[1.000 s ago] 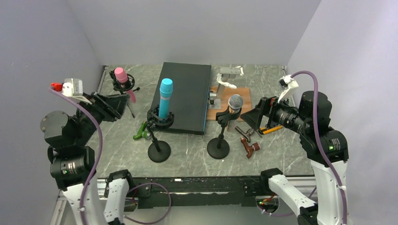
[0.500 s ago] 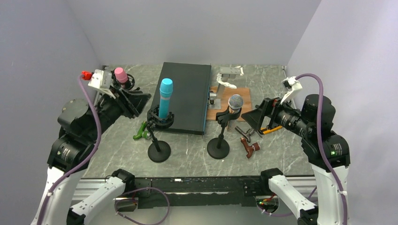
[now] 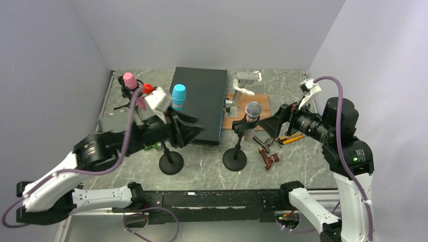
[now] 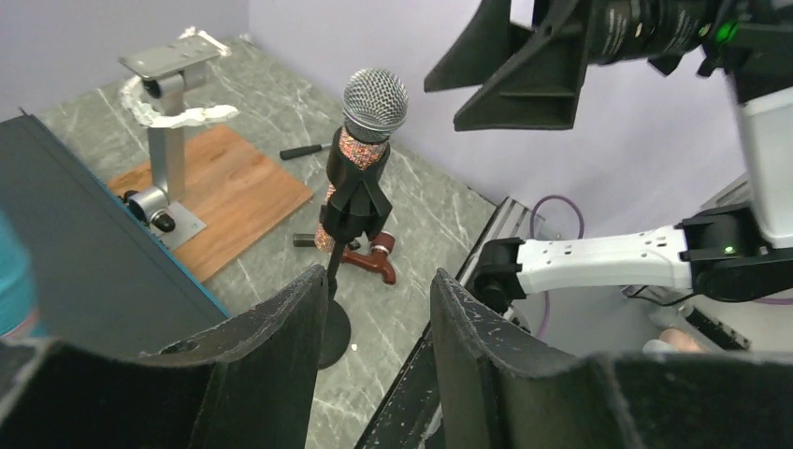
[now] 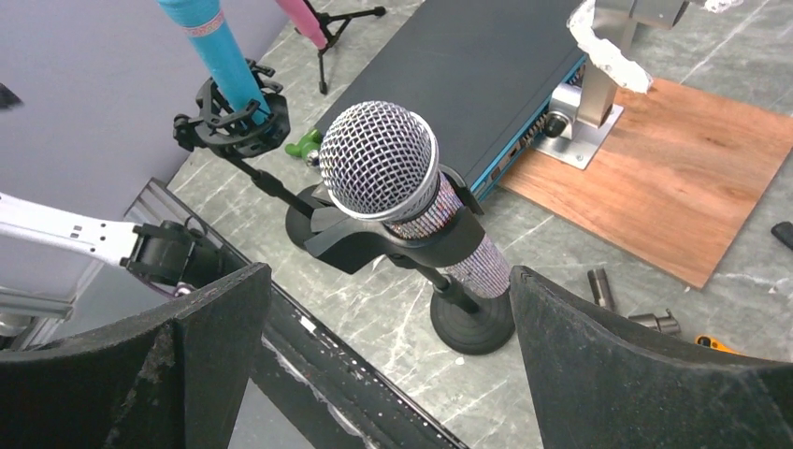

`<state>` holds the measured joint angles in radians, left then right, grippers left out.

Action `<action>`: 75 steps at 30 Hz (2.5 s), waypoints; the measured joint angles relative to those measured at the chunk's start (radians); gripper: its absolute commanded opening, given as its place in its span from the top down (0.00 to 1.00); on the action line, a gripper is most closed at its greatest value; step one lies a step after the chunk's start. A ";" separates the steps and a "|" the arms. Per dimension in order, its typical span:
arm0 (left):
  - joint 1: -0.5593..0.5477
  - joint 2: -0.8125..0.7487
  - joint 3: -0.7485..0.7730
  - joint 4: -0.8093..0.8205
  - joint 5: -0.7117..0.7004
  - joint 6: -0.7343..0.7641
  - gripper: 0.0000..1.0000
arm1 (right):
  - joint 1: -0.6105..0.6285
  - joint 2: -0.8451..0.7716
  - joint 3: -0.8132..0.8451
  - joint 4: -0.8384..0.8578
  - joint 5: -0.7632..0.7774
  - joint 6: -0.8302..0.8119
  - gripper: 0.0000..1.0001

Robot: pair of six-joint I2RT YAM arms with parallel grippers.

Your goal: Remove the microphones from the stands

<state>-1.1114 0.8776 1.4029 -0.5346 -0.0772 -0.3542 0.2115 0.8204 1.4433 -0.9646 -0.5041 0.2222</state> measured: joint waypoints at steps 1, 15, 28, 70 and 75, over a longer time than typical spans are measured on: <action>-0.031 0.026 0.000 0.011 -0.020 0.004 0.51 | 0.000 0.005 0.000 0.005 -0.004 -0.005 0.00; -0.164 0.345 0.090 0.001 -0.248 0.039 0.51 | 0.090 0.138 0.034 0.043 0.032 -0.020 0.00; -0.183 0.430 0.100 0.042 -0.255 0.016 0.39 | 0.370 0.220 0.127 -0.001 0.379 -0.019 0.07; -0.142 0.576 0.106 0.167 -0.257 0.143 0.72 | 0.497 0.265 0.128 -0.021 0.586 -0.017 0.37; -0.135 0.575 0.101 0.177 -0.238 0.137 1.00 | 0.507 0.262 0.114 -0.021 0.587 -0.023 0.41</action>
<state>-1.2469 1.4521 1.5040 -0.3580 -0.3153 -0.2176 0.7185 1.0828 1.5570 -0.9852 0.0830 0.1989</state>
